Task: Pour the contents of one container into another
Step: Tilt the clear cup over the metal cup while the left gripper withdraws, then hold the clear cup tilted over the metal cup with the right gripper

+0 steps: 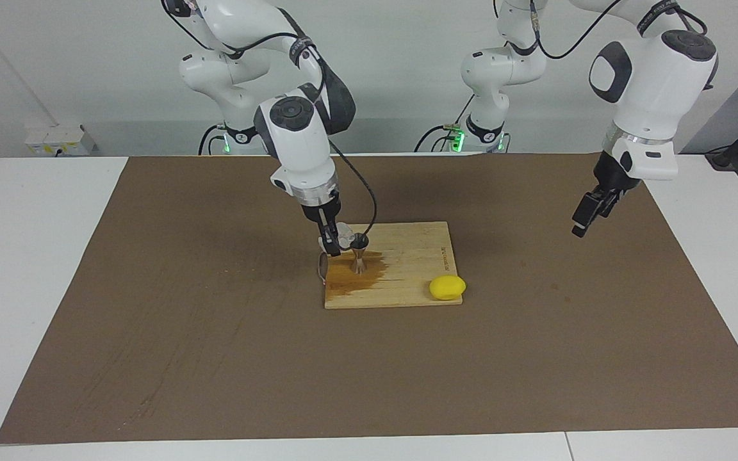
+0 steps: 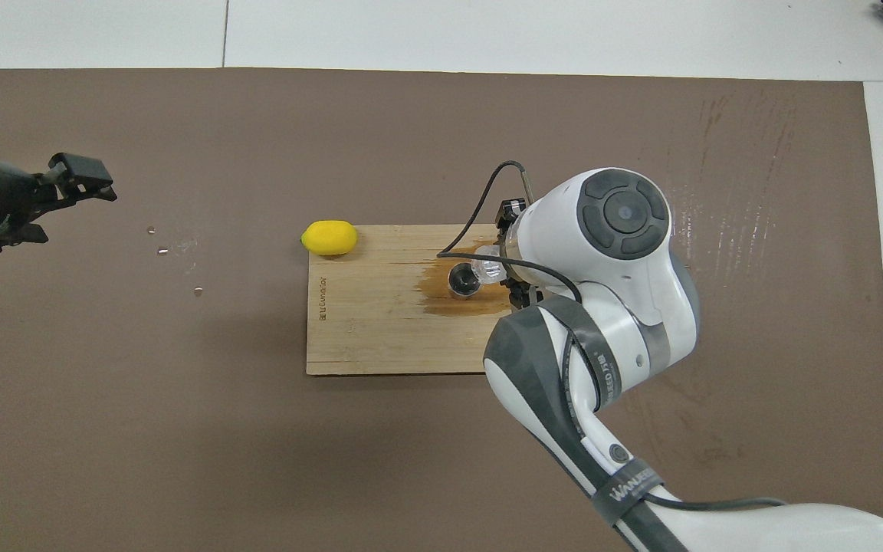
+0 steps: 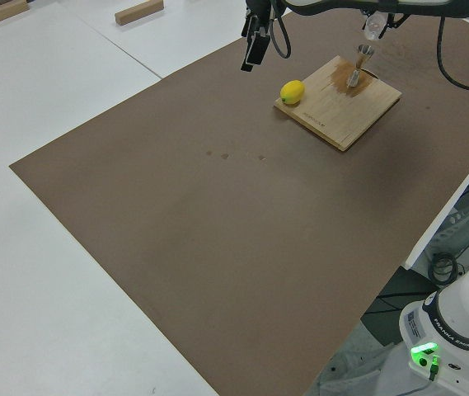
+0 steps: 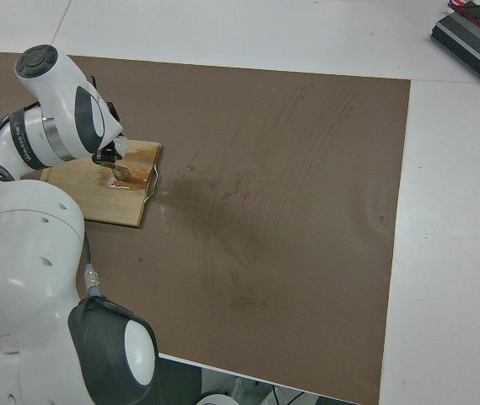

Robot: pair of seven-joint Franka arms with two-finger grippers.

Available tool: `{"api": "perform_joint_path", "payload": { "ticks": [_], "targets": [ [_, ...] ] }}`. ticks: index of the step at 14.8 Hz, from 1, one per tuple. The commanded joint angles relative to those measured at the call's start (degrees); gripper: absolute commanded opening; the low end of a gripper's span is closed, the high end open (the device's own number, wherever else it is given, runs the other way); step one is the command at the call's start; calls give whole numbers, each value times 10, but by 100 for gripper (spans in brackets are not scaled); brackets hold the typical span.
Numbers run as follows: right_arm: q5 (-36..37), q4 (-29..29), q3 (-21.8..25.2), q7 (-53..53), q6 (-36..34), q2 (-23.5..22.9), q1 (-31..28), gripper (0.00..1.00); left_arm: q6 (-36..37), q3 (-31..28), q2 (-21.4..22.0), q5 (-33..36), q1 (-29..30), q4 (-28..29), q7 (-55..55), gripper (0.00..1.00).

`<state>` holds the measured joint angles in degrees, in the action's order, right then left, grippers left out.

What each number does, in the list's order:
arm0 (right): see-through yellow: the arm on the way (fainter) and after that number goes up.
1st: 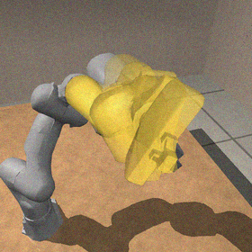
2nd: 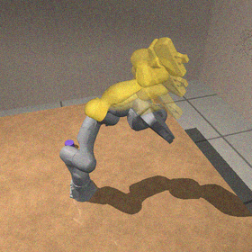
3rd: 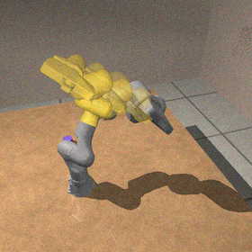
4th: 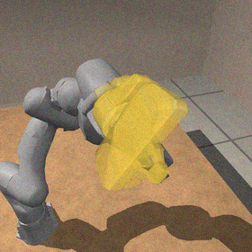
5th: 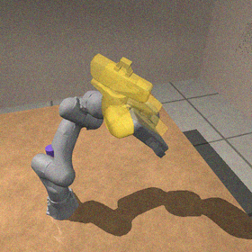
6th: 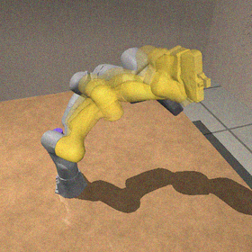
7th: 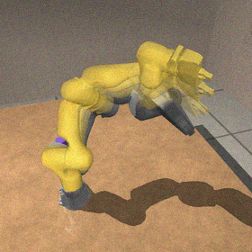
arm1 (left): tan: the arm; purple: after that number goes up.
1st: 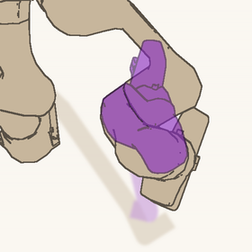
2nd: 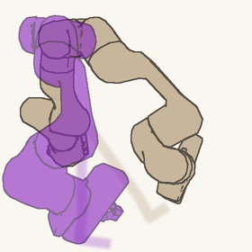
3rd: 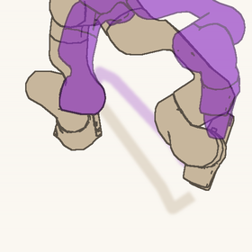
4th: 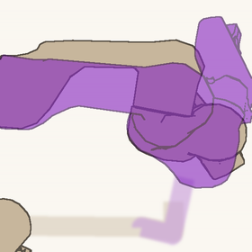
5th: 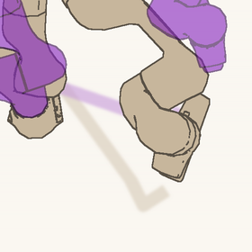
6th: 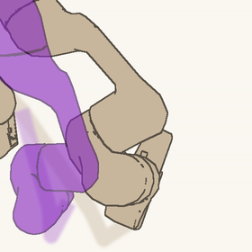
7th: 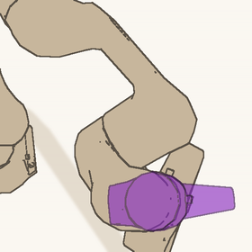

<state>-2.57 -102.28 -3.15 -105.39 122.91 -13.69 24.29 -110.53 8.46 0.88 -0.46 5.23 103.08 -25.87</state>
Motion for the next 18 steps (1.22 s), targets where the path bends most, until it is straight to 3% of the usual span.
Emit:
{"api": "perform_joint_path", "payload": {
  "ticks": [1, 5, 7, 9, 14, 18],
  "targets": [
    [34, 9, 1, -14, 1, -5, 13, 0, 74, -3, 17, -2, 4, -4, 141, 100],
    [83, 9, 1, -14, -6, -3, 30, 0, 210, -8, 6, 4, -2, -81, 188, 100],
    [98, 9, 0, -15, -8, -2, 34, 0, 233, -26, 3, 16, -29, -96, 229, 100],
    [105, 12, 1, -16, -7, -2, 42, 0, 234, -55, 8, 15, -57, -96, 234, 100],
    [157, 8, 1, -18, -7, 2, 57, 0, 192, -45, 23, 11, -48, -60, 231, 100],
    [190, 7, 1, -22, -7, 4, 61, 0, 207, -44, 24, -20, -39, -86, 230, 100]
  ]
}}
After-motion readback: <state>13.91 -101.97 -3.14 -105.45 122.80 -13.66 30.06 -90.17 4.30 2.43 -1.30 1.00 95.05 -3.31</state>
